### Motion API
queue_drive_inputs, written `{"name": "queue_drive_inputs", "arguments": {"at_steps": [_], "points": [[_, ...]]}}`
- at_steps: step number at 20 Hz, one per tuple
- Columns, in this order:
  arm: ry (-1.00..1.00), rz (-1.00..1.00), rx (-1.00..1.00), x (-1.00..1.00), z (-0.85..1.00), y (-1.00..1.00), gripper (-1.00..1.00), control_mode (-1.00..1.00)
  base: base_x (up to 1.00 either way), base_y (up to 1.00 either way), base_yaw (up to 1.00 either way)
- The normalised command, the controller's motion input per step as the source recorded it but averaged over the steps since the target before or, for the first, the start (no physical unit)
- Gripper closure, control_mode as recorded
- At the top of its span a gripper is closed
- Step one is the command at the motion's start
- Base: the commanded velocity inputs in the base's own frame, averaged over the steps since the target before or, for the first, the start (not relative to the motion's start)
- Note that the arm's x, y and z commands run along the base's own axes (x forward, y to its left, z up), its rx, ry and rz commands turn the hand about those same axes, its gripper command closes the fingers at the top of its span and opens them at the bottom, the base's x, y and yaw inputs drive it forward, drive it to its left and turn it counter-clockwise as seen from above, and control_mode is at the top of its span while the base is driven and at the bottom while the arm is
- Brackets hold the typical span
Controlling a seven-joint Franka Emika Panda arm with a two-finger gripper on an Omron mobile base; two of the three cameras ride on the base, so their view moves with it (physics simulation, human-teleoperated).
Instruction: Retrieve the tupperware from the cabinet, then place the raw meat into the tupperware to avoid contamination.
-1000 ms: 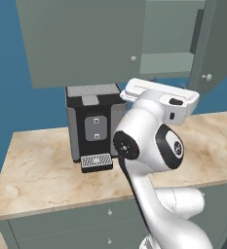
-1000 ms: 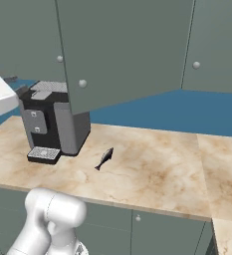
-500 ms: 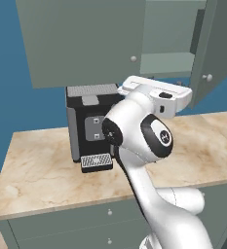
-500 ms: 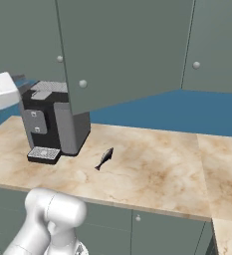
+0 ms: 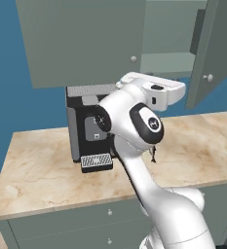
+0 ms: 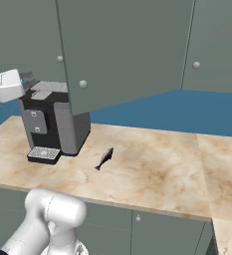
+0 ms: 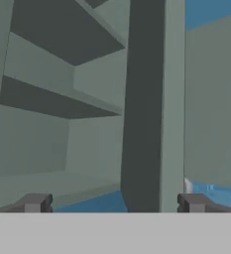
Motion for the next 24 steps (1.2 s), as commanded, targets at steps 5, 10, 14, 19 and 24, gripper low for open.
{"name": "queue_drive_inputs", "arguments": {"at_steps": [5, 10, 14, 19, 24], "points": [[0.02, -0.02, 0.0, 0.14, 0.0, -0.15, -1.0, -1.0, 0.0, 0.0, 0.0], [0.02, 0.0, 0.01, 0.1, 0.0, -0.17, -1.0, -1.0, 0.0, 0.0, 0.0], [0.03, 0.0, 0.02, 0.15, 0.0, -0.14, -1.0, -1.0, 0.0, 0.0, 0.0], [0.03, 0.0, 0.02, 0.21, -0.05, -0.09, -1.0, -1.0, 0.0, 0.0, 0.0], [0.03, 0.0, 0.01, 0.23, -0.09, -0.05, -1.0, -1.0, 0.0, 0.0, 0.0]]}}
